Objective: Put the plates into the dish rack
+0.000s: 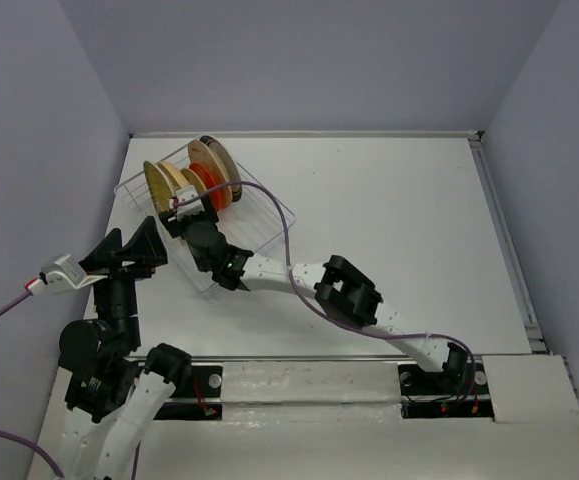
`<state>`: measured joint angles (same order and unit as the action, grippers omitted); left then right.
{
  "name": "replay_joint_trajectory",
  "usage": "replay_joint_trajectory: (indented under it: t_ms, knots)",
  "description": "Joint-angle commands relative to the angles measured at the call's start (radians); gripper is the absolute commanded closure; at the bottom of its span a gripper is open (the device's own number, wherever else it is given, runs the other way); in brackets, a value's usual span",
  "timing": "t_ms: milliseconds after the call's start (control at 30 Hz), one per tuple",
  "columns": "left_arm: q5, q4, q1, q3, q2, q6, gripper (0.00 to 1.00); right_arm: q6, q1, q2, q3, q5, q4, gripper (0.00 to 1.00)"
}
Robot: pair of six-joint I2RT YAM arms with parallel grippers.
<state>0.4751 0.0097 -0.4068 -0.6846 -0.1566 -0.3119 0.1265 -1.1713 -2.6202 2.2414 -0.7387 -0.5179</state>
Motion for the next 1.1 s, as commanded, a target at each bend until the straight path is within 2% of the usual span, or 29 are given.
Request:
replay_joint_trajectory:
  t_ms: [0, 200, 300, 433, 467, 567, 600, 667, 800, 933, 1067]
  knots:
    - [0.037, 0.046, 0.006, -0.013, -0.003, 0.019, 0.01, -0.080, -0.007, 0.247, -0.124, 0.025, -0.042, 0.21]
    - [0.023, 0.047, 0.008, -0.035, -0.009, 0.017, 0.01, -0.160, -0.007, 0.520, -0.429, 0.099, -0.109, 0.07]
    - [-0.012, 0.038, 0.008, -0.044, -0.024, 0.011, 0.01, -0.182, -0.007, 0.734, -0.677, 0.102, -0.129, 0.01]
    - [-0.081, 0.018, 0.006, -0.046, -0.049, 0.000, 0.01, -0.211, -0.007, 0.914, -0.889, 0.090, -0.122, 0.00]
    - [-0.105, 0.012, 0.008, -0.046, -0.054, 0.000, 0.01, -0.220, -0.007, 1.005, -1.002, 0.070, -0.117, 0.00]
    - [-0.179, -0.034, 0.006, -0.036, -0.066, 0.000, 0.01, -0.240, -0.007, 1.156, -1.170, 0.023, -0.079, 0.00]
    - [-0.190, -0.049, 0.008, -0.035, -0.067, -0.001, 0.01, -0.252, -0.007, 1.262, -1.277, -0.011, -0.059, 0.00]
    - [-0.211, -0.097, 0.006, -0.026, -0.072, -0.006, 0.01, -0.300, -0.007, 1.369, -1.374, -0.063, 0.034, 0.00]
    - [-0.282, -0.119, 0.006, 0.008, -0.058, -0.036, 0.01, -0.476, -0.007, 1.700, -1.639, -0.132, 0.276, 0.00]
    - [-0.358, -0.080, 0.006, 0.019, -0.089, -0.096, 0.01, -0.609, -0.007, 1.952, -1.808, -0.134, 0.429, 0.00]
    - [-0.455, -0.018, 0.006, 0.025, -0.165, -0.157, 0.01, -0.714, -0.007, 2.135, -1.896, -0.110, 0.525, 0.00]
